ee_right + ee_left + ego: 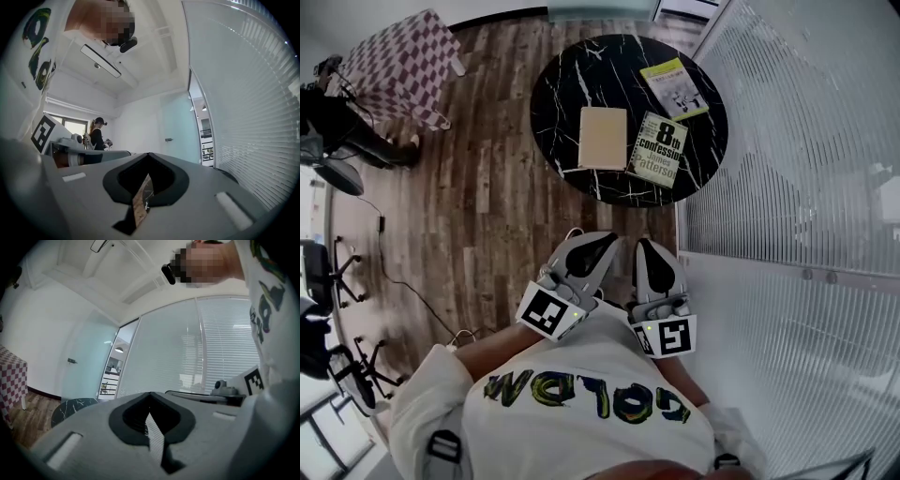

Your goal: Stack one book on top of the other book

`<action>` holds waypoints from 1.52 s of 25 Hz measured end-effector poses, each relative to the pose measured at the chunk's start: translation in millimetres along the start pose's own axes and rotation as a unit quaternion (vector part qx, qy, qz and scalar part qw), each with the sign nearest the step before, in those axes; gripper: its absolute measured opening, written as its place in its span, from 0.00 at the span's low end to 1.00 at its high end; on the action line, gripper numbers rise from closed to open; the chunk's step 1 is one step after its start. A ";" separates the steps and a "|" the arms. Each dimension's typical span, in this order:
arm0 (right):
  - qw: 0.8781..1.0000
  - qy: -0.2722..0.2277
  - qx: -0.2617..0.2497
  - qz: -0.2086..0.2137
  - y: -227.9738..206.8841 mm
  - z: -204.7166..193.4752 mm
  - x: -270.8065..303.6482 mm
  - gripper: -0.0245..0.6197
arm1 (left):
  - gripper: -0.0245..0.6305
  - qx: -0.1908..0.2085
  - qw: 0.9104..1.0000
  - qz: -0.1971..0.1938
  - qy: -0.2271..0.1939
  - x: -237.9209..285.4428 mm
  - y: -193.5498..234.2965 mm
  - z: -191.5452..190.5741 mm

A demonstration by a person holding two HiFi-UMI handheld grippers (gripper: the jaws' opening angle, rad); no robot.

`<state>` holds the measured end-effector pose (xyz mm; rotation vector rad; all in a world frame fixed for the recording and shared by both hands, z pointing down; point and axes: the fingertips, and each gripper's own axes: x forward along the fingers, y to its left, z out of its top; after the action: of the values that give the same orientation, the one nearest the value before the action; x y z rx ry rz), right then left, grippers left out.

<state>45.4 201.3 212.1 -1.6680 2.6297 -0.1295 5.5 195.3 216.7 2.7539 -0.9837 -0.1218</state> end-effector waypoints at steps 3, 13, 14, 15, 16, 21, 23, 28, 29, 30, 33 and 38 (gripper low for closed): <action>1.000 0.000 -0.005 0.000 0.3 2.8 18.8 0.04 | 0.04 -0.001 1.000 -0.003 -0.003 6.7 17.5 6.9; 1.000 0.003 -0.015 -0.005 0.3 8.7 81.5 0.04 | 0.04 0.013 0.999 -0.028 -0.010 26.1 65.6 28.1; 1.000 0.004 -0.016 -0.004 1.6 8.5 87.0 0.04 | 0.04 0.012 0.999 -0.030 -0.012 26.6 70.5 29.7; 1.000 0.004 -0.017 -0.004 2.9 8.4 92.4 0.04 | 0.04 0.011 0.999 -0.030 -0.013 26.9 75.5 30.7; 1.000 0.004 -0.018 -0.004 3.9 8.3 97.9 0.04 | 0.04 0.011 0.999 -0.031 -0.011 27.4 80.5 30.9; 1.000 0.004 -0.021 -0.001 6.8 8.4 122.8 0.04 | 0.04 0.010 0.999 -0.033 -0.011 32.1 103.7 34.3; 1.000 0.004 -0.023 -0.002 7.4 9.6 131.3 0.04 | 0.04 0.007 0.999 -0.031 -0.011 33.7 112.8 36.1; 1.000 0.009 -0.023 -0.004 5.0 5.8 146.7 0.04 | 0.04 0.005 0.999 -0.032 -0.007 40.7 128.5 35.6; 1.000 0.010 -0.023 -0.004 4.3 4.6 149.0 0.04 | 0.04 0.004 0.999 -0.031 -0.007 41.9 130.8 35.6; 1.000 0.012 -0.022 -0.003 3.6 4.0 151.1 0.04 | 0.04 0.002 1.000 -0.030 -0.007 42.9 132.9 35.6; 1.000 0.013 -0.021 -0.002 0.0 3.4 156.3 0.04 | 0.04 0.000 1.000 -0.027 -0.005 47.5 137.7 34.6; 1.000 0.017 -0.021 0.003 -10.8 0.6 162.7 0.04 | 0.04 -0.002 1.000 -0.018 -0.003 57.7 143.1 31.8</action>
<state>-14.4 49.6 216.3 -1.6842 2.6803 -0.1040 -42.8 45.4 218.0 2.7705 -0.9349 -0.1371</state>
